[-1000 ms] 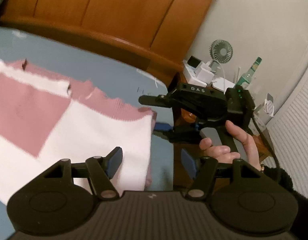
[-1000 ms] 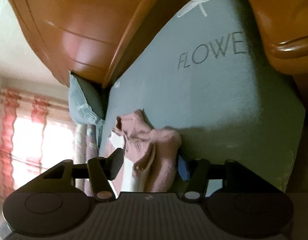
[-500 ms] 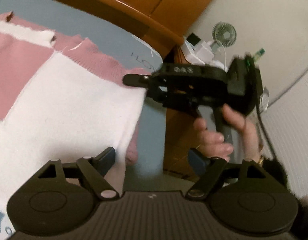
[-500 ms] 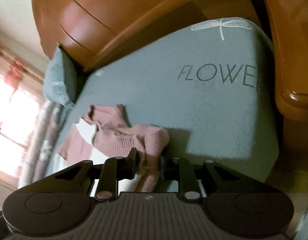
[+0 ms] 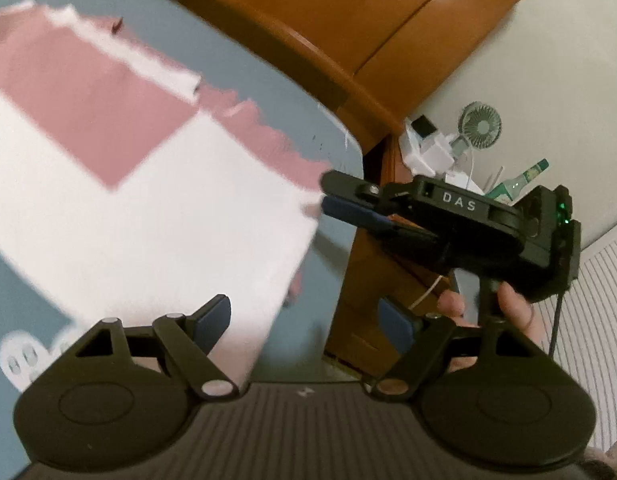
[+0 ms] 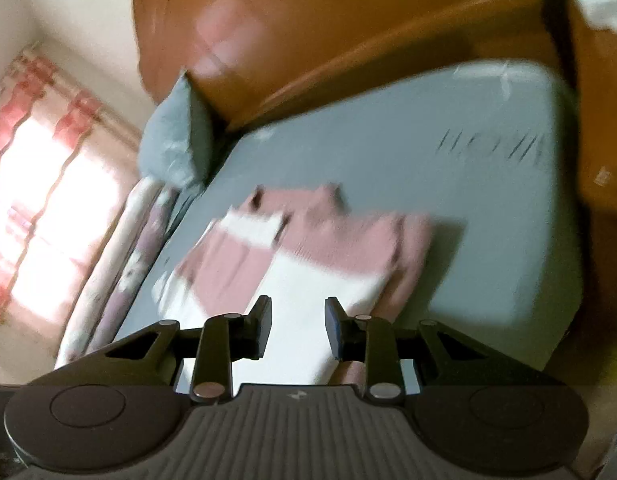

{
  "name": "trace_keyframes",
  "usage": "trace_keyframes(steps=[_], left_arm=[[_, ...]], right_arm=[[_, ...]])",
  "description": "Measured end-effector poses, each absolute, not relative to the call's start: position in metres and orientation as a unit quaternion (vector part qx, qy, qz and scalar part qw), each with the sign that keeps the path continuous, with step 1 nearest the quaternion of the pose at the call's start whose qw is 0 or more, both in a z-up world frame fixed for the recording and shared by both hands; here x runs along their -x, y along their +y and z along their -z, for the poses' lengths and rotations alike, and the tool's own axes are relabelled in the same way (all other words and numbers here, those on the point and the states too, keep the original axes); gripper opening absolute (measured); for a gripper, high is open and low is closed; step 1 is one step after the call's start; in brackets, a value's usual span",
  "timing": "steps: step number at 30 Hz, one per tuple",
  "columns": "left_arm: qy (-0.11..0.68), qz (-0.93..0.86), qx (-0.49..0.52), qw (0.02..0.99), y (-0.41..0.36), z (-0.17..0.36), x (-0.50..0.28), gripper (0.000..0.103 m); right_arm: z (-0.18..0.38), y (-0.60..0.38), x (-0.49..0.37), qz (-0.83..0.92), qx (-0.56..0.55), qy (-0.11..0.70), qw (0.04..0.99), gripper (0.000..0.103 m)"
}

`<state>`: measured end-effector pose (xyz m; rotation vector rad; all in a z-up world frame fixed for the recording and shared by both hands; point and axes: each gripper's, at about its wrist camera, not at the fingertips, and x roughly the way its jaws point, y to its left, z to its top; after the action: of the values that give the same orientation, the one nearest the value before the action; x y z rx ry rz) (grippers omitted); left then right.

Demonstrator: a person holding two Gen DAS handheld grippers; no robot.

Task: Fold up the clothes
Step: 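Raise both open grippers away from the folded sweater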

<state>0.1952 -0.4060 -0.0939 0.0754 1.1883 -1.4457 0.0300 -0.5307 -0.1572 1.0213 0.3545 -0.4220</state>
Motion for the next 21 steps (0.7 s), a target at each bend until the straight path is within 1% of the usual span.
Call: trace_keyframes(steps=[3, 4, 5, 6, 8, 9, 13, 17, 21], left_arm=[[0.531, 0.604, -0.043, 0.593, -0.405, 0.112, -0.191, 0.08], [0.528, 0.604, -0.042, 0.595, -0.402, 0.116, -0.191, 0.08], [0.523, 0.607, -0.036, 0.597, -0.398, 0.117, -0.191, 0.08], [0.524, 0.605, -0.029, 0.599, -0.395, 0.116, -0.192, 0.08], [0.53, 0.598, -0.017, 0.601, -0.392, 0.111, -0.195, 0.08], [0.531, 0.595, -0.012, 0.603, -0.39, 0.108, -0.196, 0.08], [0.515, 0.588, 0.015, 0.624, -0.382, 0.092, -0.204, 0.08], [0.516, 0.583, 0.052, 0.625, -0.378, 0.087, -0.213, 0.081], [0.528, 0.568, 0.067, 0.627, -0.382, 0.094, -0.216, 0.081]], right_arm=[[0.17, -0.521, -0.031, 0.197, -0.492, 0.185, 0.827, 0.034], [0.175, -0.519, -0.029, 0.202, -0.495, 0.189, 0.824, 0.03], [0.179, -0.518, -0.027, 0.205, -0.498, 0.191, 0.821, 0.022], [0.181, -0.517, -0.023, 0.205, -0.504, 0.189, 0.817, 0.02], [0.18, -0.516, -0.015, 0.202, -0.518, 0.182, 0.811, 0.02], [0.178, -0.514, -0.012, 0.199, -0.522, 0.177, 0.811, 0.022], [0.167, -0.501, -0.002, 0.193, -0.522, 0.161, 0.815, 0.023], [0.178, -0.499, 0.0, 0.168, -0.555, 0.157, 0.8, 0.023], [0.192, -0.501, -0.012, 0.165, -0.562, 0.167, 0.793, 0.023]])
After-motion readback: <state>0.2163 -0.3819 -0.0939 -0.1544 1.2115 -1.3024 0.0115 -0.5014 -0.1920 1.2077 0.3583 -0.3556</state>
